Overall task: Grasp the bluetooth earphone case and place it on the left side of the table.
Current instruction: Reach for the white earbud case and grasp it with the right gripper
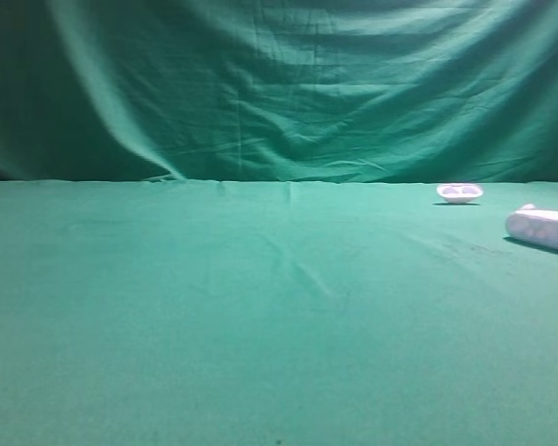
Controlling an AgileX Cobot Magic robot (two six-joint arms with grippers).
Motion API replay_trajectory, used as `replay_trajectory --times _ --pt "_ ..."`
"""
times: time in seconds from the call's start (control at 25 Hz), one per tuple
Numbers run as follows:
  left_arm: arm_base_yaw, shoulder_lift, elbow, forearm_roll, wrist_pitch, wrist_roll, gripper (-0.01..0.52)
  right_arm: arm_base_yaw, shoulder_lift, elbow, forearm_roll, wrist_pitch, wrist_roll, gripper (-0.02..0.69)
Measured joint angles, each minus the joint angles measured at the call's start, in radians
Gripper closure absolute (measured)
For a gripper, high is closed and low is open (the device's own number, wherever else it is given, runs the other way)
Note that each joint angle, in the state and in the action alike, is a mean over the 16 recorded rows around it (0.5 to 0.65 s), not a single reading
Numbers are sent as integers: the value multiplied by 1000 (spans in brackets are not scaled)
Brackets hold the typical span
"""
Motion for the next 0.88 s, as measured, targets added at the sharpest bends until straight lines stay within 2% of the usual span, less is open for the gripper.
replay_trajectory --times 0.24,0.6,0.72,0.88 --pt "0 0 0 0 0 0 514 15 298 -140 -2 163 -40 665" --pt "0 0 0 0 0 0 514 113 611 -347 -146 186 -23 653" --pt "0 0 0 0 0 0 514 148 692 -420 -219 178 8 608" --pt "0 0 0 0 0 0 514 181 786 -504 -307 166 55 492"
